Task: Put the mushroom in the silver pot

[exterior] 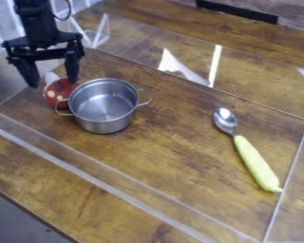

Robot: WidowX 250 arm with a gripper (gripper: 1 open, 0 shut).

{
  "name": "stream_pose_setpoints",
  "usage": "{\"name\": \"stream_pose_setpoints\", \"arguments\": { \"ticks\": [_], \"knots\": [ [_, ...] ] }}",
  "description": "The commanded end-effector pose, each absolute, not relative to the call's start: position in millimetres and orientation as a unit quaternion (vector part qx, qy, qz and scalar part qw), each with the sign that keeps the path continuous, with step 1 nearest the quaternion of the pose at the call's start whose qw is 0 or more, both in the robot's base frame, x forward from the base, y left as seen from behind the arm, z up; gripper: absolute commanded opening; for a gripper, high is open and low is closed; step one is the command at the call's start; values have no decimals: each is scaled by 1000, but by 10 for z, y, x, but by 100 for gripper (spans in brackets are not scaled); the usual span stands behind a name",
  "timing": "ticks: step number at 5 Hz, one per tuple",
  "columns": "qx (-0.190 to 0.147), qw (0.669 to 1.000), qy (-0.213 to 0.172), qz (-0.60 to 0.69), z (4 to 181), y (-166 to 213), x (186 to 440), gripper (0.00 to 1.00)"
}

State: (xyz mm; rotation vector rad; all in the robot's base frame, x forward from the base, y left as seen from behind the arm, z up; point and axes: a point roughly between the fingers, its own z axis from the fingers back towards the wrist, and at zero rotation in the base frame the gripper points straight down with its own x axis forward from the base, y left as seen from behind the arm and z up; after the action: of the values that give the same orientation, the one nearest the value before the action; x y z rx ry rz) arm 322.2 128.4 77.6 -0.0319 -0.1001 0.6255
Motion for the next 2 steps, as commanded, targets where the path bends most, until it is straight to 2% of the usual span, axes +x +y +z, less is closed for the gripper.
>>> {"name": "stream_pose_setpoints", "arguments": {
  "ticks": [1,2],
  "knots": [
    [-10,944,-93,316,1085,1410,3200,100],
    [-9,943,-106,315,1202,1449,3140,100]
  ]
}}
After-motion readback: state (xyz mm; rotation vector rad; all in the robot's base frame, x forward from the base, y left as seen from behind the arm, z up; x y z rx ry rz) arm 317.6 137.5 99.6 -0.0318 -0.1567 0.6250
